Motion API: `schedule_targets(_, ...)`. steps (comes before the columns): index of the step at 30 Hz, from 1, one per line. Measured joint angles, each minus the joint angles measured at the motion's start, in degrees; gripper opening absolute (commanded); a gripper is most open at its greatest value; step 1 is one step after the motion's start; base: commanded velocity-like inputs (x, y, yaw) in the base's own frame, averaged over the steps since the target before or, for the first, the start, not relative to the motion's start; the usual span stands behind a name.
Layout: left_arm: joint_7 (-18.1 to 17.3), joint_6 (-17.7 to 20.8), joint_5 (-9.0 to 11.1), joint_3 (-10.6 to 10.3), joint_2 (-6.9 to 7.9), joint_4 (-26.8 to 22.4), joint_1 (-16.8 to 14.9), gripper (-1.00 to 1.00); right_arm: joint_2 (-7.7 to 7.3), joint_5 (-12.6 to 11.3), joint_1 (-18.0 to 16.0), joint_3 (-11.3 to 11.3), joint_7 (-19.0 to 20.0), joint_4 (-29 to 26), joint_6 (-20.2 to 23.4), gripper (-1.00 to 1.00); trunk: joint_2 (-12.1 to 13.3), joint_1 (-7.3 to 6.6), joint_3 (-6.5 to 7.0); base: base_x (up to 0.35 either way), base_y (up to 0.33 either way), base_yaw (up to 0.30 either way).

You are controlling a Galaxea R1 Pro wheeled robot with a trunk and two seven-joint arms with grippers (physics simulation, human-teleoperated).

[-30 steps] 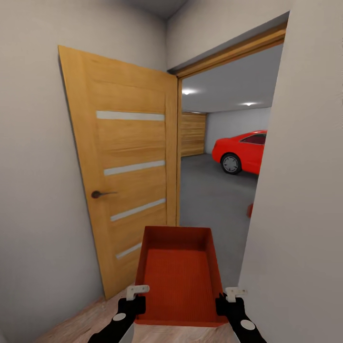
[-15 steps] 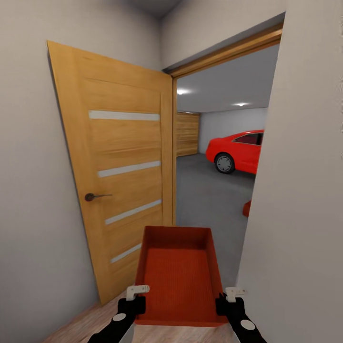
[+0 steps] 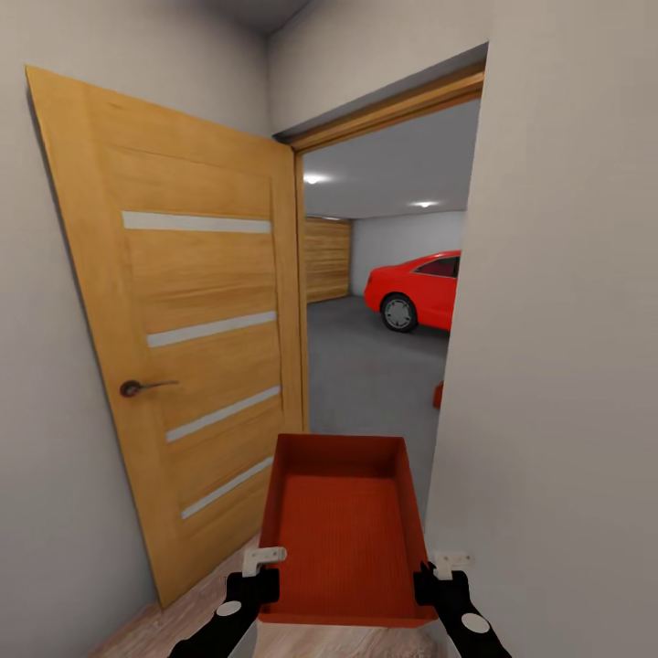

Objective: Move the two storage containers from the living room to the garage. In the garage, place one container on the floor and stack the other container on top of it (either order is fine).

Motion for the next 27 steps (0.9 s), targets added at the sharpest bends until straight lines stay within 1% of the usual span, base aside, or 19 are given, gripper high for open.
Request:
schedule_targets(8, 0.00, 0.00, 0.00, -0.01, 0.00, -0.01, 0.00, -1.00, 0.01, 0.01, 0.00, 0.00, -0.03, 0.00, 0.00, -1.00, 0.00, 0.00, 0.21, 0.000, 0.000, -0.248)
schedule_targets(10, 0.01, 0.00, 0.00, -0.02, 0.01, -0.03, 0.01, -1.00, 0.03, 0.02, -0.01, 0.01, -0.07, 0.01, 0.00, -1.00, 0.00, 0.00, 0.23, 0.000, 0.000, -0.132)
schedule_targets(15, 0.17, 0.00, 0.01, -0.10, -0.04, -0.04, 0.00, -1.00, 0.00, -0.02, -0.02, 0.00, -0.05, 0.03, -0.01, -1.00, 0.00, -0.02, 0.24, 0.121, 0.105, -0.031)
schedule_targets(27, 0.15, 0.00, 0.00, -0.09, -0.03, -0.04, 0.00, -1.00, 0.00, -0.01, -0.02, 0.00, -0.03, 0.03, -0.02, -1.00, -0.01, -0.03, 0.24, 0.253, 0.210, -0.001)
